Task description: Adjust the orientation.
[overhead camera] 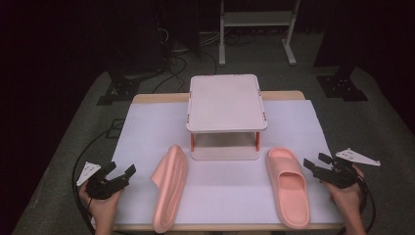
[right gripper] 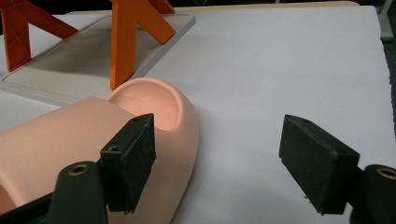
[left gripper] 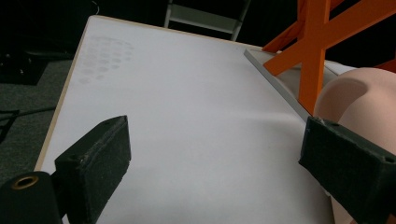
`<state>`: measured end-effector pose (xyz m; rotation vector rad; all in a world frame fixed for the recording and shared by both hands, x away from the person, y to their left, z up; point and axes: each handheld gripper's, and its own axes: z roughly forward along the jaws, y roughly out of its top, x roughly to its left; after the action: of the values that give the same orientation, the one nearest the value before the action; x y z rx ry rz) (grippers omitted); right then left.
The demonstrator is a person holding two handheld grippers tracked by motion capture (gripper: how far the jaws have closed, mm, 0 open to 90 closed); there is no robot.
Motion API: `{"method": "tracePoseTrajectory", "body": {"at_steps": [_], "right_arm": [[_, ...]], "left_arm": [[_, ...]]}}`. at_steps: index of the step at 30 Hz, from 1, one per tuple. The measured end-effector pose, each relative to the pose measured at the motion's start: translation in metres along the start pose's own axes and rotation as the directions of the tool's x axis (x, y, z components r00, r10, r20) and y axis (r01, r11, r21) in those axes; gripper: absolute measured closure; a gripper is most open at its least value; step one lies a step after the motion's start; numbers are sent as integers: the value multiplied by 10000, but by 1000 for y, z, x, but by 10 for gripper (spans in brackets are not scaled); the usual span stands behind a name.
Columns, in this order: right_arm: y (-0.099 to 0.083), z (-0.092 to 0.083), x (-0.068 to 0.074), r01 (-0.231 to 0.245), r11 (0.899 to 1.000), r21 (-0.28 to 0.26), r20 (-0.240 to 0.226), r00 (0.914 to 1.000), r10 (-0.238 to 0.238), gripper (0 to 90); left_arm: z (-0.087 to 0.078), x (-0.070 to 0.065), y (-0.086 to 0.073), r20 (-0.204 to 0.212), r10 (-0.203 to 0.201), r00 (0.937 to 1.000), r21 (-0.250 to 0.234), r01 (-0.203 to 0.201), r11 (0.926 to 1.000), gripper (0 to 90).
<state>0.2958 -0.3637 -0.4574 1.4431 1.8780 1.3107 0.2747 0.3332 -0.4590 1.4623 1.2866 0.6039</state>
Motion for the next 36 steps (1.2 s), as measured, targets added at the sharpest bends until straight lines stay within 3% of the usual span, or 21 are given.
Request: {"method": "tracePoseTrajectory", "body": {"at_steps": [12, 31, 36], "right_arm": [[-2, -1, 0, -3, 10000, 10, 86, 10000, 3, 266], [-3, -2, 2, 29, 10000, 5, 0, 10000, -29, 266], [-3, -2, 2, 34, 10000, -11, 0, 10000, -34, 267]], "left_arm": [[-1, 0, -3, 188, 53, 9998, 64, -55, 10000, 84], [-6, -12, -8, 331, 142, 9994, 198, -149, 9997, 84], [-15, -17, -12, 354, 180, 9992, 152, -185, 9997, 84]]}}
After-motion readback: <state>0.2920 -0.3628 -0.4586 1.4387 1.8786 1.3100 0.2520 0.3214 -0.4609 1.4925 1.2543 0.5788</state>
